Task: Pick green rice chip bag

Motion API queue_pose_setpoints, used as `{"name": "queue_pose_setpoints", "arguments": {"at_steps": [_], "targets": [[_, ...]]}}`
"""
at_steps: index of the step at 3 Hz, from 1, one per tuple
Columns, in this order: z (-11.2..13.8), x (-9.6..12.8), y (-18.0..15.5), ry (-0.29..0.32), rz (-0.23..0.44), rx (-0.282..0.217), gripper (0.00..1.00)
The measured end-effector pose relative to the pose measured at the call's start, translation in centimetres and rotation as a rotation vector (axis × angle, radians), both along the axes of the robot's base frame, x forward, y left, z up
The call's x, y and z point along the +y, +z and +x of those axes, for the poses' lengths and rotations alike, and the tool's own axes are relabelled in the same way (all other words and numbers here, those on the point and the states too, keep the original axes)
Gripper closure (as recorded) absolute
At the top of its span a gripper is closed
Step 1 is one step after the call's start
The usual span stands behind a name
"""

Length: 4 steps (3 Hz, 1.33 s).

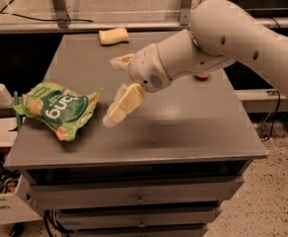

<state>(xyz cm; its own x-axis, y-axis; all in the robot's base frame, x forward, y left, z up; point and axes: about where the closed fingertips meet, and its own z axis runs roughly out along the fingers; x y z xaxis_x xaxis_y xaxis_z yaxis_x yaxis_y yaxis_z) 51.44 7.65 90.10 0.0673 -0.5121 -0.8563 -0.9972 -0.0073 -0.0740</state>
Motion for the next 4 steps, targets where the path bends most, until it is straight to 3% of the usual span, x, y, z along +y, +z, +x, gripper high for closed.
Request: {"name": "queue_pose_setpoints", "arguments": {"at_steps": [2, 4], "targets": [[0.9, 2.5, -4.6, 0.253, -0.294, -0.206, 0.0], [1.5, 5.5, -7.1, 0.372, -0.313, -0.298, 0.0]]}}
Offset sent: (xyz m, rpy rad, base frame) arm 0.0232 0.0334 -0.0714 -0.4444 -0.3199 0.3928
